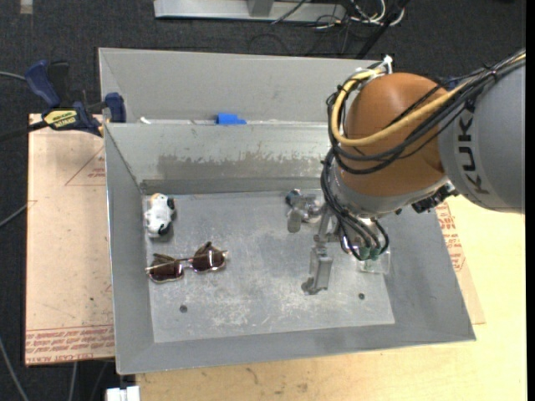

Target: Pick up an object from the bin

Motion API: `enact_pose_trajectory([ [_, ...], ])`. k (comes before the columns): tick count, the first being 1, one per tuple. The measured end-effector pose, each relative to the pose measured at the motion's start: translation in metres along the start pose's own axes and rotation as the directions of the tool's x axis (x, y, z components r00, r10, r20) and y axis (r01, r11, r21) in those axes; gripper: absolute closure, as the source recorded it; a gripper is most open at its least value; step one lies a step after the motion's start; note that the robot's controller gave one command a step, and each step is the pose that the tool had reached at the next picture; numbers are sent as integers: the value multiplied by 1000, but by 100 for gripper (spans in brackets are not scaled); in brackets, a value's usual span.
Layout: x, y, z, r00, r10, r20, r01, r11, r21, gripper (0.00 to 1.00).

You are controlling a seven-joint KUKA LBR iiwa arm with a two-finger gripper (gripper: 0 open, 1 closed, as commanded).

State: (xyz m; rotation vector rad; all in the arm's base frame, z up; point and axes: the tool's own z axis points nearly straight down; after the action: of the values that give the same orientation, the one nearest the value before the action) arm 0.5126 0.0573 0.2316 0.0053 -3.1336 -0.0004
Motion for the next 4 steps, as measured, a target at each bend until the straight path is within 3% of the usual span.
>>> enact_pose_trajectory([
  [1, -1, 0, -5, 1000, 2, 9, -2, 1000, -1, 0],
  [2, -19, 44, 65, 1000, -22, 15, 22, 1000, -2, 0],
  [3, -53, 98, 73, 985, -172, 8, 172, 985, 1, 0],
  [4, -53, 114, 113, 986, -167, 11, 167, 986, 0, 0],
])
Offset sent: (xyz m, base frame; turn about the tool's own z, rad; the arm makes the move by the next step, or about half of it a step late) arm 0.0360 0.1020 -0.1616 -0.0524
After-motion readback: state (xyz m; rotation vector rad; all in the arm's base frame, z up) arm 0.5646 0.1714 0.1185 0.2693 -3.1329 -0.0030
